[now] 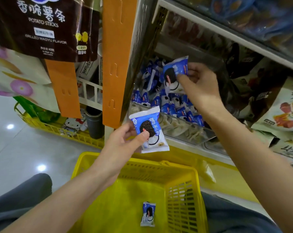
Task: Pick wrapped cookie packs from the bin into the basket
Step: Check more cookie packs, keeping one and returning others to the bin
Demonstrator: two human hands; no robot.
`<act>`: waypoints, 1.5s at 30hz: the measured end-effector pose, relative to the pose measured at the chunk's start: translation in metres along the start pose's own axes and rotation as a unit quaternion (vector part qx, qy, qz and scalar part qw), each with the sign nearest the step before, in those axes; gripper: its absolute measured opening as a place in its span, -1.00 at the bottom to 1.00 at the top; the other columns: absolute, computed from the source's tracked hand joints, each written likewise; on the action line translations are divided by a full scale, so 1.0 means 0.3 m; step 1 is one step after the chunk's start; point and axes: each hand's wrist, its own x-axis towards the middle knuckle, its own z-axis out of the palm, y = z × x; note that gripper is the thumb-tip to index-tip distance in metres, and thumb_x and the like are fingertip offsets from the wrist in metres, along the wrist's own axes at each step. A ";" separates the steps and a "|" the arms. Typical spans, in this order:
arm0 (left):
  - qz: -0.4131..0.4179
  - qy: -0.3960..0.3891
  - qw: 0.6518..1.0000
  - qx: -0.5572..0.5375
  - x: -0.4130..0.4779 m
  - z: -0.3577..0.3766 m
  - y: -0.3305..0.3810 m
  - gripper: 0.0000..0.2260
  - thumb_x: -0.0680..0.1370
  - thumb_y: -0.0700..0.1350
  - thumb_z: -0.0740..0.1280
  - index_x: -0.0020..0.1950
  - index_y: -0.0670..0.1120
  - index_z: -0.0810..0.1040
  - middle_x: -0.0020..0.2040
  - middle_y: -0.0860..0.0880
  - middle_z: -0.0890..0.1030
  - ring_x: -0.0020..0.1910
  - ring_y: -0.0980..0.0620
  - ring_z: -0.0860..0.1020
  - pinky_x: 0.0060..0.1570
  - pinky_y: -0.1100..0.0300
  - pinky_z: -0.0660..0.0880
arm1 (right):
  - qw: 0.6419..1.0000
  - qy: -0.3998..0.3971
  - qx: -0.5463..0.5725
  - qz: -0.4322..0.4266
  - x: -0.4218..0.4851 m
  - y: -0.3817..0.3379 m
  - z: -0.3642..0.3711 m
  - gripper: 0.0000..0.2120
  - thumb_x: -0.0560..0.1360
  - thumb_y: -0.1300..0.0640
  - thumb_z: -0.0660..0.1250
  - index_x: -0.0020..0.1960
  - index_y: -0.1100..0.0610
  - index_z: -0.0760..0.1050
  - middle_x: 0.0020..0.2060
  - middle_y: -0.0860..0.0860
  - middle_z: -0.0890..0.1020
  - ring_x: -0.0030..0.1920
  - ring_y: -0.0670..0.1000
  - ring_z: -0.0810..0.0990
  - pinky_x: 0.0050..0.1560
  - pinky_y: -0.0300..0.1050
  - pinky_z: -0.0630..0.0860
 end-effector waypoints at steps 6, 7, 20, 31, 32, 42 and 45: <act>-0.008 -0.059 0.997 -0.051 -0.009 0.030 -0.001 -0.66 0.37 0.02 0.29 0.12 0.00 0.50 -0.22 0.11 0.67 -0.26 0.29 0.57 -0.30 0.41 0.48 | 0.995 -0.033 0.096 -0.025 -0.273 0.021 -0.080 -0.75 0.46 0.23 0.36 0.09 0.04 0.42 -0.08 -0.07 0.60 -0.08 -0.13 0.57 -0.07 -0.35 0.48; -0.017 -0.068 0.995 -0.076 -0.013 0.036 -0.006 -0.66 0.38 0.01 0.29 0.13 -0.03 0.49 -0.29 0.10 0.64 -0.31 0.28 0.56 -0.33 0.41 0.47 | 0.995 -0.037 0.095 -0.020 -0.310 0.039 -0.088 -0.73 0.46 0.24 0.36 0.09 0.02 0.41 -0.07 -0.06 0.60 -0.06 -0.11 0.57 -0.06 -0.34 0.48; -0.056 -0.059 0.995 -0.051 -0.049 0.076 -0.122 -0.64 0.34 0.08 0.32 0.01 -0.12 0.52 -0.06 -0.08 0.60 -0.08 0.08 0.54 -0.01 0.18 0.43 | 0.946 -0.170 0.142 0.235 -0.510 0.173 -0.074 -0.70 0.49 0.26 0.31 0.17 0.06 0.35 -0.05 0.09 0.63 -0.16 -0.08 0.62 -0.19 -0.30 0.54; -0.116 -0.081 0.987 -0.071 -0.039 0.088 -0.114 -0.45 0.25 0.10 0.39 0.21 0.00 0.46 0.06 -0.02 0.65 -0.03 0.10 0.61 -0.12 0.31 0.47 | 0.957 -0.198 0.122 0.173 -0.542 0.154 -0.041 -0.61 0.37 -0.03 0.39 0.16 -0.06 0.41 0.05 -0.09 0.63 0.03 -0.07 0.61 0.04 -0.15 0.56; -0.114 -0.087 0.988 -0.065 -0.039 0.089 -0.108 -0.48 0.27 0.09 0.38 0.18 -0.04 0.48 0.05 -0.02 0.66 0.00 0.09 0.61 -0.11 0.34 0.48 | 0.960 -0.198 0.110 0.164 -0.536 0.152 -0.034 -0.66 0.40 0.05 0.41 0.14 -0.04 0.45 0.05 -0.12 0.62 0.03 -0.09 0.61 0.03 -0.18 0.55; -0.132 -0.020 0.981 -0.144 0.001 0.055 -0.057 -0.73 0.52 -0.06 0.26 0.18 -0.12 0.51 0.12 -0.21 0.59 0.15 -0.14 0.51 0.26 -0.05 0.33 | 0.989 -0.114 0.078 0.045 -0.369 0.018 -0.050 -0.75 0.37 0.21 0.46 0.01 0.09 0.49 -0.12 -0.06 0.67 -0.11 -0.12 0.64 -0.10 -0.30 0.54; -0.122 -0.004 0.986 -0.118 0.008 0.038 -0.043 -0.85 0.56 -0.12 0.24 0.11 -0.03 0.50 0.07 -0.22 0.61 0.00 -0.04 0.52 0.10 0.05 0.41 | 0.996 -0.035 0.074 0.032 -0.237 -0.017 -0.038 -0.76 0.40 0.19 0.44 0.03 0.11 0.47 -0.12 -0.06 0.66 -0.14 -0.12 0.63 -0.13 -0.29 0.54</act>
